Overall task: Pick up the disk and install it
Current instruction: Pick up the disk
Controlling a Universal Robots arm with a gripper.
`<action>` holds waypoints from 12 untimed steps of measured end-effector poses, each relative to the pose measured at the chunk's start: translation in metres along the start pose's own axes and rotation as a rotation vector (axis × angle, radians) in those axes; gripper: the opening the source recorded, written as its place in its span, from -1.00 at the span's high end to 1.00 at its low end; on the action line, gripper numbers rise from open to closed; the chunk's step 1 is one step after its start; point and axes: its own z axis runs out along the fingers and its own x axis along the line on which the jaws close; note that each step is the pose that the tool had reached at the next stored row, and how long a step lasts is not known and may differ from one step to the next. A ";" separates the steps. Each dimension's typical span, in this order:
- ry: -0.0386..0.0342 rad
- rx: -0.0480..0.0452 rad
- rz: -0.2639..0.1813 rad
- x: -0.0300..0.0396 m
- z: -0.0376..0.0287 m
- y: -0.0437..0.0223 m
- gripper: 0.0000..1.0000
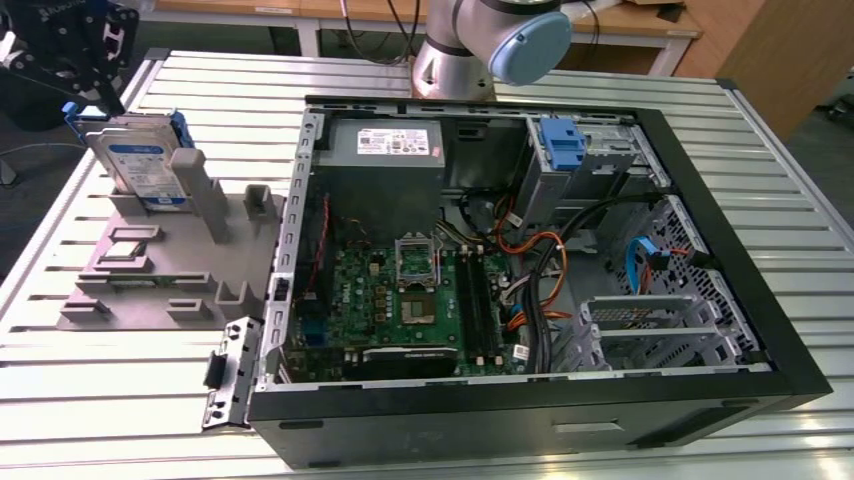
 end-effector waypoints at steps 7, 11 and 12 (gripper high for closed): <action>0.0049 0.0003 -0.116 0.0000 0.0008 0.0000 0.79; 0.0076 0.0003 -0.184 0.0000 0.0011 -0.0001 0.79; 0.0083 0.0004 -0.200 0.0000 0.0012 0.0000 0.79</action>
